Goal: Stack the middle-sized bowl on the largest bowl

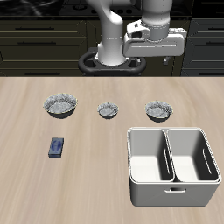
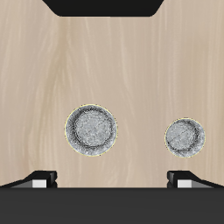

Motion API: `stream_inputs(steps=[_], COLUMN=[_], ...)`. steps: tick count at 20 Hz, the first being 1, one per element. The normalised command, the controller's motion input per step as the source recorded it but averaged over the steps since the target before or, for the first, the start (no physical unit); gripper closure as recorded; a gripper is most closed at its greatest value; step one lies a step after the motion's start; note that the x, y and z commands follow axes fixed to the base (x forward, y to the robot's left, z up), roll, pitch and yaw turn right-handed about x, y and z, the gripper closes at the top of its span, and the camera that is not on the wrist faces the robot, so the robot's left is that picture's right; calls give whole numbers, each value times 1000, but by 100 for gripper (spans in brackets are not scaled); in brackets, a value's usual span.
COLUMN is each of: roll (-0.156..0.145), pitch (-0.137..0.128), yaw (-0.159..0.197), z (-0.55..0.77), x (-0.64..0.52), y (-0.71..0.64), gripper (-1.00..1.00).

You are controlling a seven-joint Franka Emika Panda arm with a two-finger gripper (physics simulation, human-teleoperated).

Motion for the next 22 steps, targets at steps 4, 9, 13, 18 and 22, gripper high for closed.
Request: stream_inputs(steps=[4, 9, 13, 18, 22], roll=[-7, -33, -49, 13, 7], pitch=[8, 13, -19, 5, 46], yaw=[-10, -16, -26, -10, -26], z=[-214, -274, -310, -348, -309], x=[73, 64, -2, -44, 5], y=[-29, -58, -52, 59, 28], gripper=[-100, -100, -100, -100, -100])
